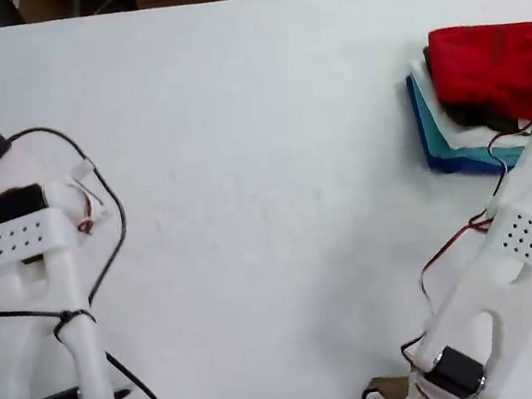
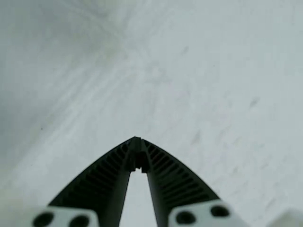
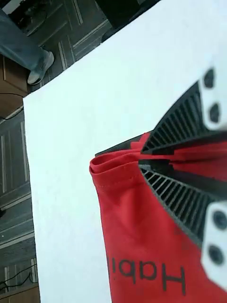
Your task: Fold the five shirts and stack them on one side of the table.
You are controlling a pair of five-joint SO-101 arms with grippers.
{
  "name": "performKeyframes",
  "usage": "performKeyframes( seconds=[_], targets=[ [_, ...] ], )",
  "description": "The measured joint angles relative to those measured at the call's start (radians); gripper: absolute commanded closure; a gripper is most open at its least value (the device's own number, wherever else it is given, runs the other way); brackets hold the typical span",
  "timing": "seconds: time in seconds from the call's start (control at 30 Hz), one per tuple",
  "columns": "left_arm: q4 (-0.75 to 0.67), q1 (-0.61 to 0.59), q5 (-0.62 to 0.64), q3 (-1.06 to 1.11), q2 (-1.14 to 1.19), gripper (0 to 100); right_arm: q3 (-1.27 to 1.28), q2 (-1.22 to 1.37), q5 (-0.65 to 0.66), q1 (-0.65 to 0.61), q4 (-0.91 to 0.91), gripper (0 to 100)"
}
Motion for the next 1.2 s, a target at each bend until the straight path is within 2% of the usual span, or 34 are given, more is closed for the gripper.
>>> performKeyframes(
  seconds=[0.27,0.57,0.7,0.83,1.07,1.2],
  targets=[
    [0.0,0.0,0.0,0.0,0.0,97,0.008,0.117,0.0,0.031,-0.009,97.8],
    [0.0,0.0,0.0,0.0,0.0,97,-0.046,0.115,0.0,0.035,0.0,97.8],
    [0.0,0.0,0.0,0.0,0.0,97,-0.046,0.052,-0.1,0.037,-0.006,97.5],
    [0.0,-0.002,0.0,0.0,0.0,97,-0.003,0.009,-0.123,0.011,-0.141,97.7],
    [0.0,0.0,0.0,0.005,0.0,97,0.222,0.081,0.02,-0.04,-0.534,97.8],
    [0.0,0.0,0.0,0.038,0.0,97,0.255,0.157,0.074,-0.037,-0.617,97.8]
  ],
)
